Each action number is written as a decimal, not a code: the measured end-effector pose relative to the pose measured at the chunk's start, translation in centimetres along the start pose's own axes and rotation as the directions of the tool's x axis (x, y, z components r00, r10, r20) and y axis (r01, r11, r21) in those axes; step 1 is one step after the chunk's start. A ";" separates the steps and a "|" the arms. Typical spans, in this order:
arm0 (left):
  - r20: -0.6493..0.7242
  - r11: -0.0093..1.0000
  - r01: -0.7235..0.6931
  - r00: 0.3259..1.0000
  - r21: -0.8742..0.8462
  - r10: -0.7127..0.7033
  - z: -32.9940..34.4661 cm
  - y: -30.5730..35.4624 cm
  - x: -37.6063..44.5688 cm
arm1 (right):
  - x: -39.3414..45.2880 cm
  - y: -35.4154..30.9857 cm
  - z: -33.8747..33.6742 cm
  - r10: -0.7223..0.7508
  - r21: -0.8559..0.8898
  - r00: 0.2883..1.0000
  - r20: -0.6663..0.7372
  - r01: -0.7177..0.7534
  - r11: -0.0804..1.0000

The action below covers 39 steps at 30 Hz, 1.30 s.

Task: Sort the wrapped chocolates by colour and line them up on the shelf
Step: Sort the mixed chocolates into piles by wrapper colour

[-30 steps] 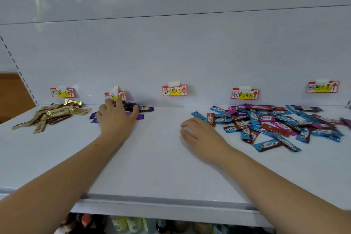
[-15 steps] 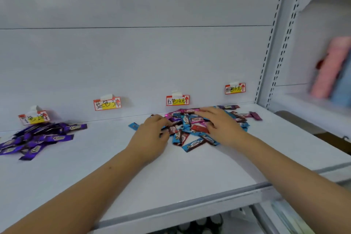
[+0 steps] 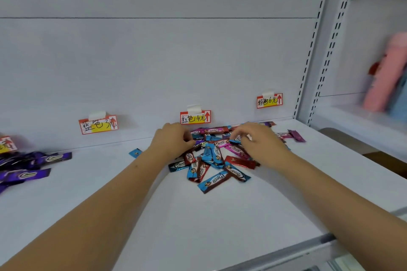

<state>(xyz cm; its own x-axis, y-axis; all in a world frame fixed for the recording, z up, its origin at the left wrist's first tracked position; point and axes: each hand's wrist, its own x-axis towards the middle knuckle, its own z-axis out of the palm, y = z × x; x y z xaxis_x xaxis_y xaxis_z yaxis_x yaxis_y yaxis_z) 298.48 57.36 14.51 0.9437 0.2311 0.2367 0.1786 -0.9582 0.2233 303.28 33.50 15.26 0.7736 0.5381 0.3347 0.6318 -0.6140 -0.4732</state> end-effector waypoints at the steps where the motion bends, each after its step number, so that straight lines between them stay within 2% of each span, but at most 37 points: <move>1: 0.009 0.999 0.023 1.000 -0.042 -0.023 0.4 0.2 0.4 | 0.5 0.5 -0.3 0.043 0.003 0.997 -0.061 -0.043 0.999; 5: 0.035 0.980 0.097 0.995 -0.175 -0.092 1.3 0.1 1.1 | 1.6 3.2 -0.6 0.190 0.008 0.938 -0.291 -0.196 0.981; 7: -0.004 0.977 0.092 0.996 -0.191 -0.094 1.5 0.0 1.0 | 1.4 4.0 -0.9 0.260 0.057 0.902 -0.345 -0.256 0.965; 9: -0.042 0.983 0.073 0.996 -0.169 -0.081 1.4 0.1 0.8 | 1.2 4.1 -1.3 0.257 0.046 0.896 -0.363 -0.258 0.965; 11: -0.079 0.995 0.042 0.996 -0.091 -0.049 1.3 0.4 0.7 | 1.1 4.0 -1.3 0.197 -0.027 0.935 -0.294 -0.214 0.976; 14: -0.154 1.000 0.023 0.988 0.016 -0.021 1.0 0.6 0.5 | 0.9 3.5 -0.3 0.110 -0.137 0.992 -0.062 -0.118 0.984; 16: -0.212 0.997 0.019 0.977 0.074 -0.003 0.9 0.5 0.5 | 0.8 3.1 0.2 0.092 -0.199 0.989 0.116 -0.068 0.978; 18: -0.219 0.996 0.000 0.975 0.086 0.019 1.0 0.3 0.4 | 0.7 2.7 0.2 0.097 -0.201 0.972 0.214 -0.053 0.978; 21: -0.156 0.999 -0.054 0.986 -0.007 0.052 1.2 -0.2 0.5 | 0.5 2.1 -0.2 0.097 -0.074 0.980 0.172 -0.085 0.994; 25: -0.090 0.994 -0.083 0.993 -0.066 0.077 1.6 -0.3 0.9 | 0.8 1.7 0.1 0.059 -0.092 0.992 0.115 -0.049 0.995; 27: -0.082 0.994 -0.082 0.994 -0.072 0.076 1.5 -0.2 1.0 | 1.1 1.6 0.2 0.065 -0.104 0.984 0.164 -0.049 0.993; 30: -0.101 0.994 -0.108 0.989 0.004 0.108 1.4 0.0 0.9 | 1.4 1.5 0.0 0.054 -0.151 0.971 0.232 -0.019 0.988; 33: -0.151 0.996 -0.085 0.985 -0.025 0.080 1.2 0.0 0.6 | 1.5 1.3 -0.1 0.059 -0.040 0.967 0.246 -0.051 0.998; 35: -0.190 0.994 -0.051 0.981 -0.094 0.033 0.9 0.1 0.4 | 1.7 1.3 -0.1 0.049 -0.009 0.974 0.220 -0.048 0.999; 39: -0.261 0.915 0.019 0.956 -0.403 -0.135 0.2 0.4 0.0 | 2.8 1.2 -0.4 0.103 0.133 0.988 0.111 -0.117 0.984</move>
<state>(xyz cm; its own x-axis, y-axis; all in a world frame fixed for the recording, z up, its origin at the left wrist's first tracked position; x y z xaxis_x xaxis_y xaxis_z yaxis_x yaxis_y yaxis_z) 298.55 56.96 14.40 0.8051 0.3944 0.4430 0.0694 -0.8043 0.5901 306.21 34.08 15.96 0.8243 0.5327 0.1918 0.5243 -0.5905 -0.6135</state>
